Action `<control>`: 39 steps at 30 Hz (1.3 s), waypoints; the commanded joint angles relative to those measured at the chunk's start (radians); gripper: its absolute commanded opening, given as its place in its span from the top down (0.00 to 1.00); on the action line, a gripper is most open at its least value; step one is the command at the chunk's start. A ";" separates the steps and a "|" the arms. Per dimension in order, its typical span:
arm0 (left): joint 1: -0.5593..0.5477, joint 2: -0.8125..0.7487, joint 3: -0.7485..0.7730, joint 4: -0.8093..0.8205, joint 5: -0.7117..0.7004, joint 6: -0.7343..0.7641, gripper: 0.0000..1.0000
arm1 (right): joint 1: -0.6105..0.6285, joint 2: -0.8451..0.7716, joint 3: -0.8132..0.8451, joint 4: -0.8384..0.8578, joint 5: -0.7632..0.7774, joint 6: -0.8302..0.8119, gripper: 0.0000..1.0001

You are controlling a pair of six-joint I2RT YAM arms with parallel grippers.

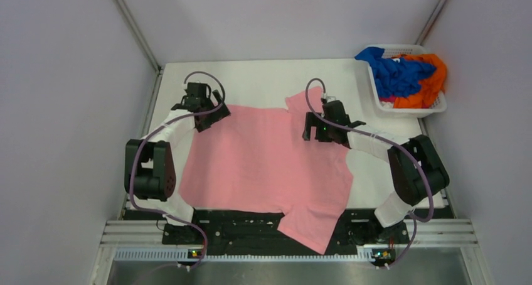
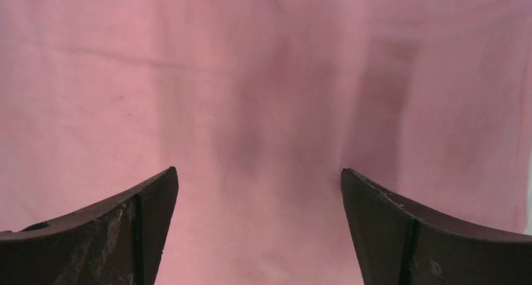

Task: Fold and stack the t-shirts
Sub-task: Flatten out the tshirt

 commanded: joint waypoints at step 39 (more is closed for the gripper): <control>-0.008 0.754 0.943 -0.164 0.238 -0.146 0.01 | -0.271 0.595 0.801 -0.249 -0.010 -0.075 0.01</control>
